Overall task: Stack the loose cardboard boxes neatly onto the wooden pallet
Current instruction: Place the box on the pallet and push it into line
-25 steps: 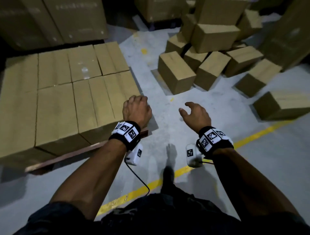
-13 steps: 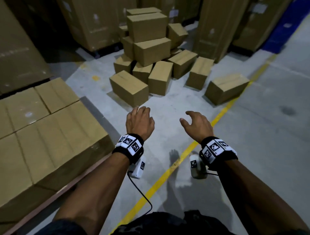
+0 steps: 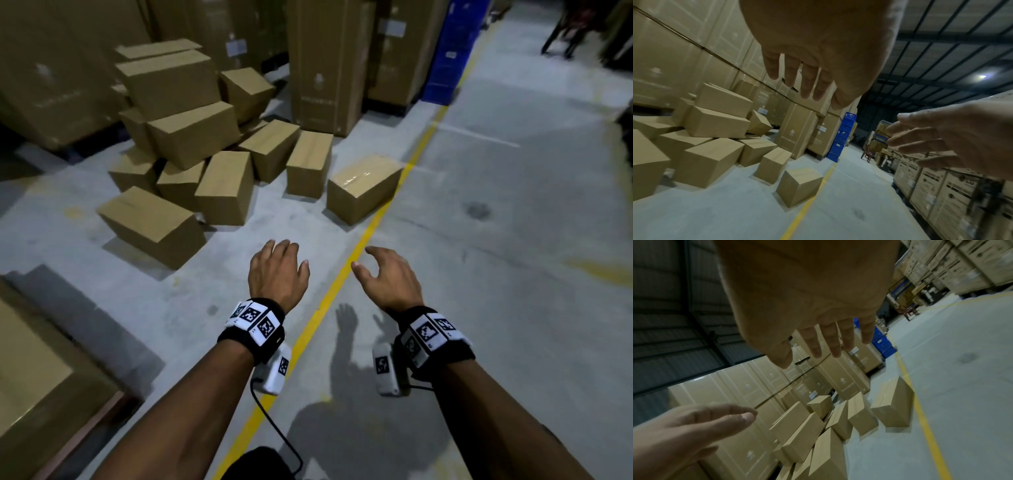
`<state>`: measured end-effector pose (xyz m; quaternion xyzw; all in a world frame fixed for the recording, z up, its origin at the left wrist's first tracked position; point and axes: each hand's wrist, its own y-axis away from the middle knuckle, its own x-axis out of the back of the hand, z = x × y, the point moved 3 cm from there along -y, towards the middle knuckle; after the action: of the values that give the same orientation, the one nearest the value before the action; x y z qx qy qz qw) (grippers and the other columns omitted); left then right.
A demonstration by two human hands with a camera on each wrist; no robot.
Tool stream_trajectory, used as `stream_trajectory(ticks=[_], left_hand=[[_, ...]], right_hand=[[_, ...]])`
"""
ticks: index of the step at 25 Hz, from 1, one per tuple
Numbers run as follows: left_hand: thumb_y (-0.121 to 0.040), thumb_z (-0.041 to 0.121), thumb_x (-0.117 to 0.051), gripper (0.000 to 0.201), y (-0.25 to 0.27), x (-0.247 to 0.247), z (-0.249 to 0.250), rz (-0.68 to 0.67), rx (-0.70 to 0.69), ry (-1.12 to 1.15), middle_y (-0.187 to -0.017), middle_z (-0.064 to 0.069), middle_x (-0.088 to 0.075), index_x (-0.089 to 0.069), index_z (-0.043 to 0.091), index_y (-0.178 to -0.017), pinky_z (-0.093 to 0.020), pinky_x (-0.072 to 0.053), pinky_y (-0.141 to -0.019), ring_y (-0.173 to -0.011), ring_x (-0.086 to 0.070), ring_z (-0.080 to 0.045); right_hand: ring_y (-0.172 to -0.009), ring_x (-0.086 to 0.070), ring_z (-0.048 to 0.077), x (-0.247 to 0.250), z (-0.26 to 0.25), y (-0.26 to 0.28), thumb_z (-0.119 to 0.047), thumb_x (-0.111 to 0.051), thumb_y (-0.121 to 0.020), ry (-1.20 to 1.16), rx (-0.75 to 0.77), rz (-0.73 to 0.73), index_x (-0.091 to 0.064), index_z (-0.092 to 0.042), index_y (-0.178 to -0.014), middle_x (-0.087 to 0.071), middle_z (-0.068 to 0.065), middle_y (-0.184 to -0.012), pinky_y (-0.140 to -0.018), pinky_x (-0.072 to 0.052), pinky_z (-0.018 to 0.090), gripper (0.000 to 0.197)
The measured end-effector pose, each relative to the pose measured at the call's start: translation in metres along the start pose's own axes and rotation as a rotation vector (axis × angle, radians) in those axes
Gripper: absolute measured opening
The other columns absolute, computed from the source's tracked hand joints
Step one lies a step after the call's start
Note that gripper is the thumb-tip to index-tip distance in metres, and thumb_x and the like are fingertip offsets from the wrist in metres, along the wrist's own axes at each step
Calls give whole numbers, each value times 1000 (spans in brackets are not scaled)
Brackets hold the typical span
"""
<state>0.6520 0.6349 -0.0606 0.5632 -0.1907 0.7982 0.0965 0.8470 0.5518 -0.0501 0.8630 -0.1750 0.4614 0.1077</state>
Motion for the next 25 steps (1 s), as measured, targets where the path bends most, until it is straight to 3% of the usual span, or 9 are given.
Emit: stream_trajectory(ticks=[6, 13, 18, 25], left_hand=[[-98, 34, -51, 46, -103, -67, 58, -70, -66, 33, -149, -8, -48, -54, 10, -137, -42, -29, -110, -143, -33, -30], [-99, 36, -47, 49, -304, -137, 128, -154, -186, 47, -153, -8, -42, -50, 10, -141, -41, -26, -113, -146, -29, -28], [-99, 37, -46, 52, -410, -163, 183, -197, -258, 43, -153, -9, -42, -48, 10, -142, -44, -27, -115, -145, -29, -29], [-100, 39, -44, 51, -532, -251, 252, -294, -208, 15, -158, -3, -36, -45, 14, -144, -42, -24, -116, -148, -23, -25]], right_hand=[[-137, -43, 26, 22, 68, -88, -47, -56, -98, 14, -71, 75, -53, -19, -142, -51, 3, -148, -111, -34, 39, 52], [-137, -44, 28, 68, 132, -262, -50, -54, -98, 90, -171, 94, -52, -17, -144, -52, 7, -147, -109, -37, 42, 56], [-140, -40, 25, 103, 168, -353, -50, -53, -99, 72, -243, 113, -49, -19, -146, -48, 5, -151, -111, -34, 40, 56], [-140, -40, 27, 130, 271, -497, -50, -53, -98, 35, -287, 102, -48, -19, -146, -48, 6, -151, -111, -36, 41, 57]])
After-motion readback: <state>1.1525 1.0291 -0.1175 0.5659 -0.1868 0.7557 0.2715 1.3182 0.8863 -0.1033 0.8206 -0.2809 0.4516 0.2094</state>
